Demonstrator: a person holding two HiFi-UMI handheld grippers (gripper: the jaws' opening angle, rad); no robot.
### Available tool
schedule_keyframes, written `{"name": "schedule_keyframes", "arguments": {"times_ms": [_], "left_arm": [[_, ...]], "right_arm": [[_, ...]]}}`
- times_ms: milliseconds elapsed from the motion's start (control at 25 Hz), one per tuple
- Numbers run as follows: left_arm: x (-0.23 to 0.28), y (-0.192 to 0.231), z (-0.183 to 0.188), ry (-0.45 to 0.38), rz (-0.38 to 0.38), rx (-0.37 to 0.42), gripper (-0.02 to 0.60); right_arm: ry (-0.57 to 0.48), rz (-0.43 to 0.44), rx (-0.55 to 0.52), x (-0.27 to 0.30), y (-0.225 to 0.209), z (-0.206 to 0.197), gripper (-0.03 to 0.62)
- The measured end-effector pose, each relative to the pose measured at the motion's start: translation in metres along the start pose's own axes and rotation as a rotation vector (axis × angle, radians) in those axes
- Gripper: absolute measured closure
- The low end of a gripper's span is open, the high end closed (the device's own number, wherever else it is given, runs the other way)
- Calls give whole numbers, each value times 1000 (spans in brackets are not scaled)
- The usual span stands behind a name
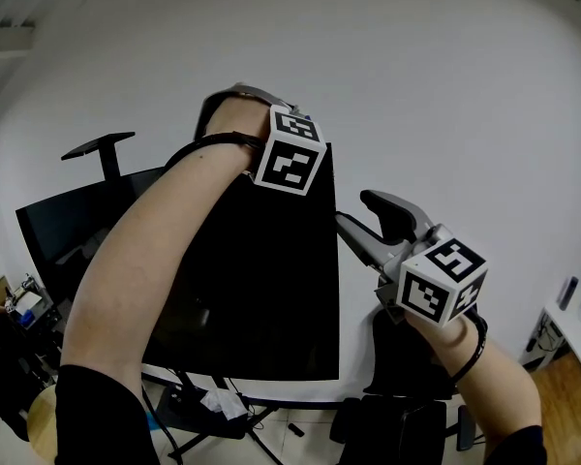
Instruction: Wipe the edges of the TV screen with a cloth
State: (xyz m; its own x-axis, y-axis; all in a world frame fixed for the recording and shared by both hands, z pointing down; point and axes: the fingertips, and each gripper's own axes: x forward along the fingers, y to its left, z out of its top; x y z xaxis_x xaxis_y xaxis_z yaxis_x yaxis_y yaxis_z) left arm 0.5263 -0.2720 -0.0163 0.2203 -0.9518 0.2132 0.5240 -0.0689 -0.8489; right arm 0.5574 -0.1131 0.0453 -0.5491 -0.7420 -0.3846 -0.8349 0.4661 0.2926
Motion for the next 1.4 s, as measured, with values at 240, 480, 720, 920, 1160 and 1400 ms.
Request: {"name": "schedule_keyframes", "arguments": {"times_ms": [240,480,720,920,1160,1400], "left_arm": [[4,13,18,-36,30,-20,449],[-8,26,50,-103,88,-49,449],[-69,49,100,-581,158,-486,449],[-110,20,113,-858,212,-793,449],[-145,-44,107,-1093,193,-1114,449],[-161,-130,95,-1211,157,-1366,449]], "right_arm": [[-1,-5,9,-6,-6,2,358],[-12,-11,10,-28,-9,9,358],[-24,-22,48,-51,-17,6,358],[-46,-19,87,-72,-10,1,358],[-62,-9,132,-85,6,-12,359],[-30,-19,180,-96,35,-41,359]]}}
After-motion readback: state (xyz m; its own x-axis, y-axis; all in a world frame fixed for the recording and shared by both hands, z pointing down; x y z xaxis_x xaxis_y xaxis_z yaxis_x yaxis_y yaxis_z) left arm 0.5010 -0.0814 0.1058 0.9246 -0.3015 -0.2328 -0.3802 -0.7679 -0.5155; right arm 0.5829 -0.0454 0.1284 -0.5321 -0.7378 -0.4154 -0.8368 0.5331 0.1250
